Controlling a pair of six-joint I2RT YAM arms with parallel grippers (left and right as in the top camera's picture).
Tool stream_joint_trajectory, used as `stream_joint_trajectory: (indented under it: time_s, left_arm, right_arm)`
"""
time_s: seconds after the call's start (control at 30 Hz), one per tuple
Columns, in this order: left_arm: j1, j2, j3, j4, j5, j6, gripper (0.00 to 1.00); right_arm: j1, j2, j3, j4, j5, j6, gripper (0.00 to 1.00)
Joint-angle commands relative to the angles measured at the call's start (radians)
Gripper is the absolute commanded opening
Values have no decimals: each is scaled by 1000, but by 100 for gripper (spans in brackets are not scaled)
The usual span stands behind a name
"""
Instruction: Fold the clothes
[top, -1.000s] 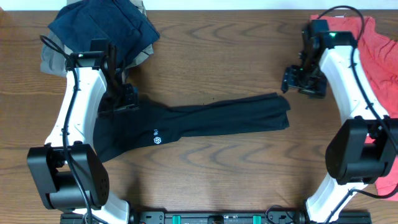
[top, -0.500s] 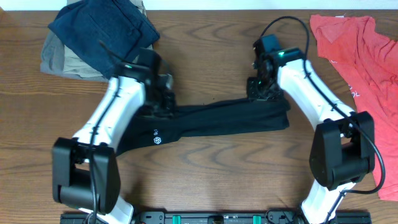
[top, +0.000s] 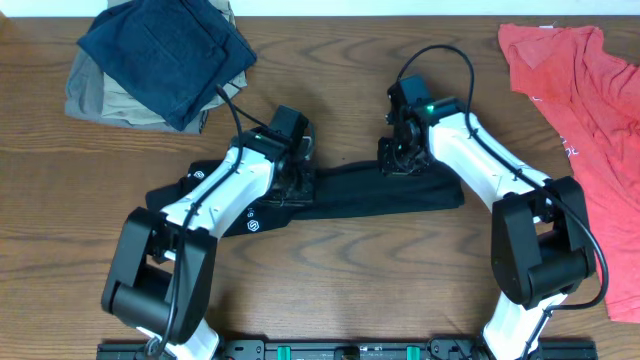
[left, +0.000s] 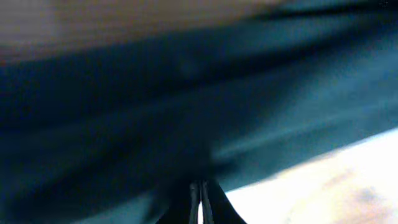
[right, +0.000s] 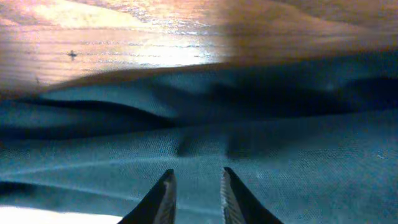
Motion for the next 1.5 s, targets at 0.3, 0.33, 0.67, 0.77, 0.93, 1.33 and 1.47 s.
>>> stream_joint_trajectory:
  time_s: [0.3, 0.33, 0.67, 0.77, 0.93, 1.33, 1.47]
  left_arm:
    - [106, 105, -13, -53, -138, -10, 6]
    - [110, 105, -13, -67, -152, -10, 6]
    - [164, 66, -6, -186, -269, -11, 6]
    - [182, 3, -2, -191, -269, -10, 6]
    - [191, -133, -2, -191, -269, -10, 6]
    - [191, -284, -3, -220, -269, -10, 94]
    - [191, -282, -3, -245, -269, -11, 98]
  right_arm:
    - [-2, 5, -144, 90, 124, 71, 16]
    - [-6, 5, -149, 81, 145, 80, 16]
    - [-143, 3, -129, -62, 221, 87, 1]
    - [-203, -3, -86, -132, 269, 87, 1]
    - [-291, -21, 3, -229, 289, 76, 1]
    - [-334, -89, 70, -282, 290, 22, 99]
    - [-382, -86, 62, -254, 285, -1, 99]
